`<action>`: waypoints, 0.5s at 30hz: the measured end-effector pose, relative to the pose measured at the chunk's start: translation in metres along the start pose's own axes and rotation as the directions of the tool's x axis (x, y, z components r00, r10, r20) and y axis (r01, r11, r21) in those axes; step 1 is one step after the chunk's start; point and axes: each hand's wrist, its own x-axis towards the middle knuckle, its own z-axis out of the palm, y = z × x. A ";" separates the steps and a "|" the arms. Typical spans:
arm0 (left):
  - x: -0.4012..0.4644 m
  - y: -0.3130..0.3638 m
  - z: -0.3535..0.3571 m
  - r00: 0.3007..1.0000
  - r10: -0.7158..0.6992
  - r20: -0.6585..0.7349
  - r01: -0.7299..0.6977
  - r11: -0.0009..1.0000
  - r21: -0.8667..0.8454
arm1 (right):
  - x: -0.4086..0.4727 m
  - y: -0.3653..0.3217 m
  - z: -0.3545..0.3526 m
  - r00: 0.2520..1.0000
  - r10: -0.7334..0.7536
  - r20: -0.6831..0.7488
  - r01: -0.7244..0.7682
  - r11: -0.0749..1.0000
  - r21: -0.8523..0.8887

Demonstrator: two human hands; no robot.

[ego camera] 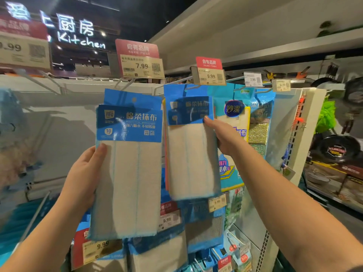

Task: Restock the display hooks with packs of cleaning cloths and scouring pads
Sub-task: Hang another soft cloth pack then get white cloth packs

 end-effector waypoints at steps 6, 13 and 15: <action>0.000 0.001 0.006 1.000 -0.008 0.011 0.008 1.000 -0.015 | 0.029 0.015 0.032 0.999 -0.009 -0.049 0.007 0.999 -0.036; 0.002 -0.004 0.014 0.999 -0.023 0.022 0.024 0.999 -0.037 | 0.060 0.028 0.047 0.995 0.087 -0.048 -0.085 0.996 0.031; 0.004 -0.005 0.016 0.999 -0.026 0.031 0.028 0.999 -0.045 | 0.065 0.033 0.044 0.995 0.097 -0.031 -0.095 0.993 0.072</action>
